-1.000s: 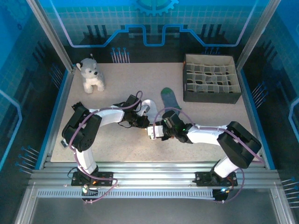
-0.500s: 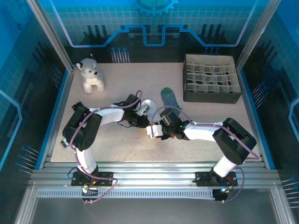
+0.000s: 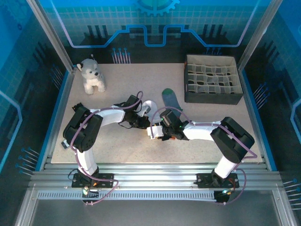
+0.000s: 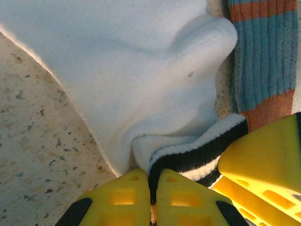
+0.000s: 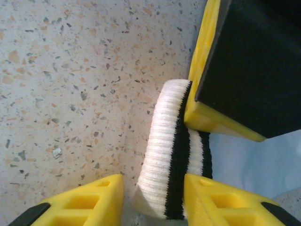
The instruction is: Roll the socks
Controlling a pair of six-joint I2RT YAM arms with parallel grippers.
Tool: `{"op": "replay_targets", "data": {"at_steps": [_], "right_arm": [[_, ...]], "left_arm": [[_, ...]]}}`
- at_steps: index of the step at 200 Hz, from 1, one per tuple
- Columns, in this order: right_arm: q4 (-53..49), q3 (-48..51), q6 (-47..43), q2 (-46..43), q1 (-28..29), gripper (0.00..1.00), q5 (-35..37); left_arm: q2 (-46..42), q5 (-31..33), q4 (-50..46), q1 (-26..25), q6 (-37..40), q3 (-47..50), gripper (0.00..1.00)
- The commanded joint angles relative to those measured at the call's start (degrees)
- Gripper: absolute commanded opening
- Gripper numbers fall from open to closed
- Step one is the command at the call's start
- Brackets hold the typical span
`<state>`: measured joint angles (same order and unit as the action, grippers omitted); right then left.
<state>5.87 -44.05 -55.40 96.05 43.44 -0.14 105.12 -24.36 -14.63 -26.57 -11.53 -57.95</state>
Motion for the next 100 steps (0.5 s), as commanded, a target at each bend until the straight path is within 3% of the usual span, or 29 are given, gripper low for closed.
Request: {"op": "replay_targets", "data": {"at_steps": [1,100], "right_arm": [[0.9,-0.7,-0.8,1.2,-0.9,0.39,2.5],[-1.9,-2.5,-1.5,3.2,-1.0,0.4,3.6]], "left_arm": [[2.6,0.5,-5.3,0.2,1.2,0.5,0.07],[2.7,0.0,-5.3,0.2,1.1,0.6,0.06]]}}
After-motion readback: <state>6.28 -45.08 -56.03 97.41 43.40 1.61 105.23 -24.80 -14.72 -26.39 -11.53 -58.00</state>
